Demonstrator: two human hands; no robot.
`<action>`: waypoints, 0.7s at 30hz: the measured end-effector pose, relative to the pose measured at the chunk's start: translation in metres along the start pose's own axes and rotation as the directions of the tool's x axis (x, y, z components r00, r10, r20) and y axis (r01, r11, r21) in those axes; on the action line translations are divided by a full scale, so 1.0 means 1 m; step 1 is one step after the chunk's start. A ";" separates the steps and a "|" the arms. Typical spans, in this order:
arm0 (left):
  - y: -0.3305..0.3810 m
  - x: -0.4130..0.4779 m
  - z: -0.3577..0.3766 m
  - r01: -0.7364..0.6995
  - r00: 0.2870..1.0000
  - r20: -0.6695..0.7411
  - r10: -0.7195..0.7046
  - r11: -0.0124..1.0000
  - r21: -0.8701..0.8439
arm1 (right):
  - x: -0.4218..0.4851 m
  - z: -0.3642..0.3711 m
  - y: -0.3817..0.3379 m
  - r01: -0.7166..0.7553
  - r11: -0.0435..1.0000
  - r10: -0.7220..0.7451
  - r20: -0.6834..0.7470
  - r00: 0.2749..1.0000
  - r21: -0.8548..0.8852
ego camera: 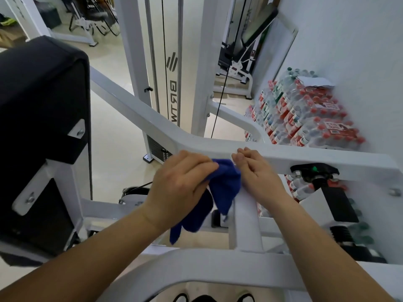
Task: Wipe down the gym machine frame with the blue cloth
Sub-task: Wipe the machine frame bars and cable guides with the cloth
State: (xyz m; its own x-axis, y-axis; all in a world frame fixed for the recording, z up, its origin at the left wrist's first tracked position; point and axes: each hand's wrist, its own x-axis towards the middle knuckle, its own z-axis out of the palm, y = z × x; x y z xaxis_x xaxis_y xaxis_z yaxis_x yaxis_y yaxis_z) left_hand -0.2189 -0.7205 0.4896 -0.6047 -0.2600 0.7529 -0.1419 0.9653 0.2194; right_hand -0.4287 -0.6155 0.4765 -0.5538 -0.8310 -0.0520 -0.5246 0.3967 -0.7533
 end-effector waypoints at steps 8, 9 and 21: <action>-0.018 -0.012 0.019 0.187 0.965 0.170 -0.198 0.979 0.076 | 0.001 0.003 -0.001 0.001 1.000 -0.001 -0.017 1.000 -0.005; -0.018 -0.009 0.017 0.186 0.962 0.188 -0.199 0.979 0.087 | 0.001 0.004 0.000 0.009 1.000 -0.009 -0.017 1.000 -0.008; -0.032 -0.019 -0.006 0.421 0.898 0.216 -0.382 0.890 -0.177 | -0.003 0.002 -0.004 0.026 0.994 -0.030 -0.042 0.999 -0.102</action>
State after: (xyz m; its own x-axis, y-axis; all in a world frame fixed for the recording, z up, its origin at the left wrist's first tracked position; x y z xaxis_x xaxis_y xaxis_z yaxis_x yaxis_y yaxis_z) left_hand -0.1979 -0.7468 0.4715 -0.6582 -0.5971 0.4585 -0.2425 0.7447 0.6218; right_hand -0.4236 -0.6148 0.4780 -0.5642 -0.8256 -0.0020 -0.6020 0.4130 -0.6834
